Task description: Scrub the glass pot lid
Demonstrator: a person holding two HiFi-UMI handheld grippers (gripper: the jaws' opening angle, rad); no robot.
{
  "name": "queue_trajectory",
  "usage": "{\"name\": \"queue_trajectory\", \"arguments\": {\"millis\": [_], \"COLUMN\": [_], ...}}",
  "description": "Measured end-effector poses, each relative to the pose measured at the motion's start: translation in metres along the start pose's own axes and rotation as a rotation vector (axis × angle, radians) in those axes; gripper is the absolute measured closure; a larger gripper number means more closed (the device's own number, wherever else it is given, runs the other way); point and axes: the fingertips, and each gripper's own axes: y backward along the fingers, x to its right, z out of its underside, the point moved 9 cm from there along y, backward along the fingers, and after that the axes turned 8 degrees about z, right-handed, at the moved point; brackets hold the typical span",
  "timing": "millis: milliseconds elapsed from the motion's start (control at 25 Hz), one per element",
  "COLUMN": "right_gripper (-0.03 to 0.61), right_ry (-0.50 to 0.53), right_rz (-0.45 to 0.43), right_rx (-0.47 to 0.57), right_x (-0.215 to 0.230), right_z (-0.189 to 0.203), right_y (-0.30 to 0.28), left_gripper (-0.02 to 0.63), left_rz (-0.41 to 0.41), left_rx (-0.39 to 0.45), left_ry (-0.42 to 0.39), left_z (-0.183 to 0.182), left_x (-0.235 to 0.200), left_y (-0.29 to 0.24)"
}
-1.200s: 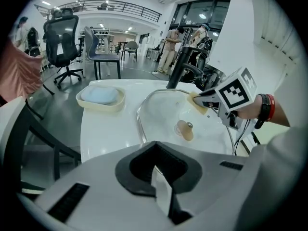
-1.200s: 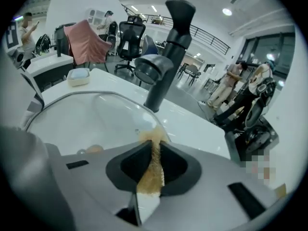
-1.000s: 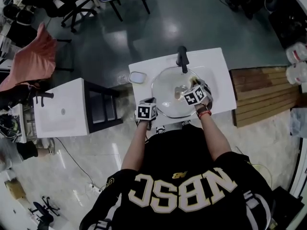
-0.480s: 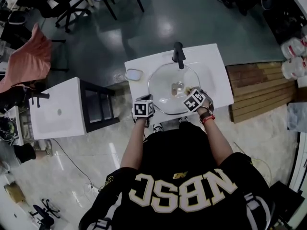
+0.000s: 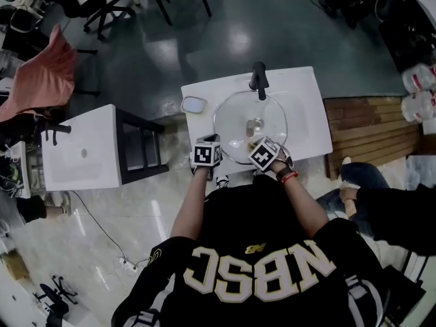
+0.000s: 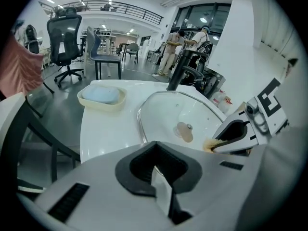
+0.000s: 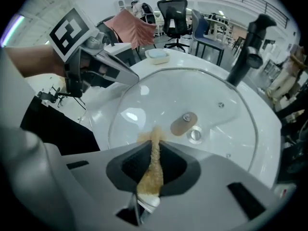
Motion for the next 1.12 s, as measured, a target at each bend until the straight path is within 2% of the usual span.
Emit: {"name": "queue_trajectory", "arguments": {"millis": [200,280,600,800,960,1120], "right_gripper": [0.526,0.525,0.522,0.522,0.520,0.520], "right_ry": [0.004,-0.001,0.012,0.049,0.016,0.002], "right_rz": [-0.182,-0.211,-0.162,-0.070,-0.033,0.057], "right_rx": [0.057,0.108,0.247,0.304,0.333,0.370], "right_x": [-0.030,-0.036,-0.022,-0.006,0.017,0.039], "right_z": [-0.022,-0.034,-0.065,-0.085,-0.103,-0.112], "right_y": [-0.009,-0.013,-0.029,-0.046,-0.056,-0.058], "left_gripper": [0.600,0.600,0.600,0.600,0.600,0.598], "left_rz": [-0.006,-0.003,0.006,-0.006,-0.021,-0.033], "left_rx": [-0.004,-0.003,0.012,0.012,0.008,0.000], "left_ry": [-0.006,-0.003,0.043,0.041,0.030,0.033], "left_z": [0.000,-0.001,0.000,0.002,-0.001,0.001], "left_x": [0.002,0.003,0.003,0.002,0.002,0.002], "left_y": [0.001,0.001,-0.003,-0.002,-0.001,0.000]}}
